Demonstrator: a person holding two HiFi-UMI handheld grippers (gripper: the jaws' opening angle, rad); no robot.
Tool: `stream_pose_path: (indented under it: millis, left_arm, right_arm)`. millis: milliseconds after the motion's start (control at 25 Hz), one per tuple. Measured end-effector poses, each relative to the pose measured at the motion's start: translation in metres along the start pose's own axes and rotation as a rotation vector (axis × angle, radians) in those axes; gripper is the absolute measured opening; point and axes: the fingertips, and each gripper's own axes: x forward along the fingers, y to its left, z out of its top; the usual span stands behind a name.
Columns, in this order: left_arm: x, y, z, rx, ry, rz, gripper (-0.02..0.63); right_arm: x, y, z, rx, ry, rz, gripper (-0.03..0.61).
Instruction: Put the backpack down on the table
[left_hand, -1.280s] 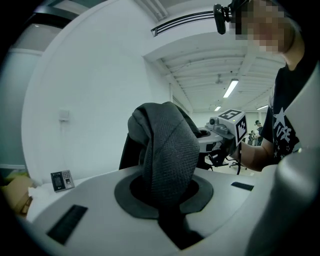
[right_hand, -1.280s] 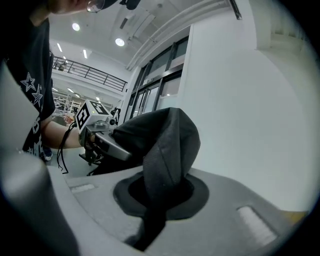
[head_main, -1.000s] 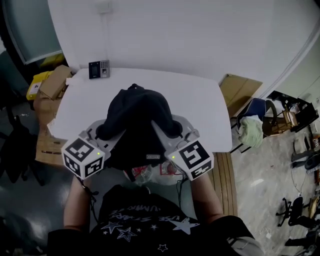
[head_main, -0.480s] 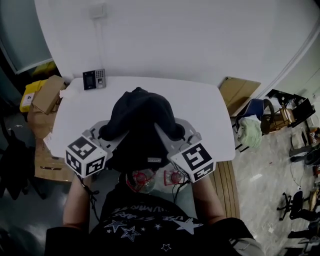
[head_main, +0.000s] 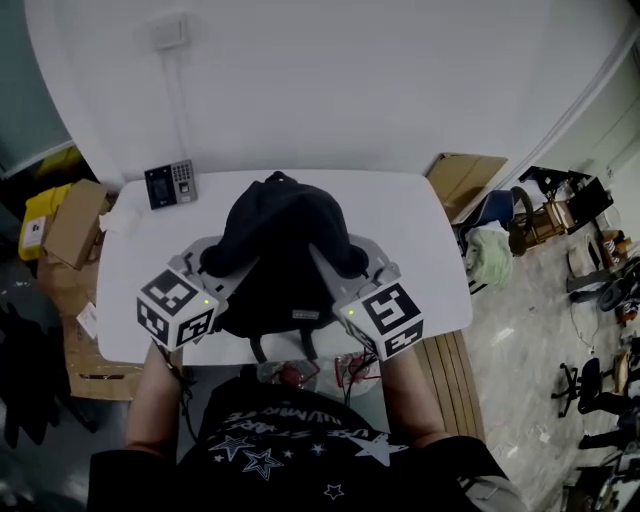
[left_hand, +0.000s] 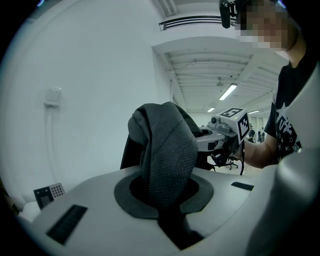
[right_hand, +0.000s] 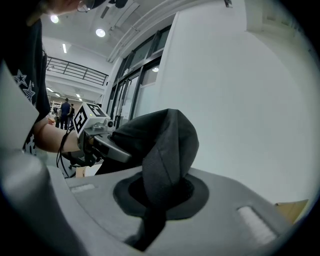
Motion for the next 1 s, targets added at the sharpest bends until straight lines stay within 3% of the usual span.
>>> stream_pose_path:
  millis: [360,1000]
  left_arm:
    - [0.021,0.034,-0.006,0.021,0.003,-0.043,0.052]
    - [0.038,0.057,-0.017,-0.120,-0.133,-0.128,0.052]
  right_arm:
    - [0.032,-0.019,-0.006,0.014,0.037,-0.029,0.025]
    - [0.052,-0.040,-0.023,0.151,-0.061,-0.002,0.032]
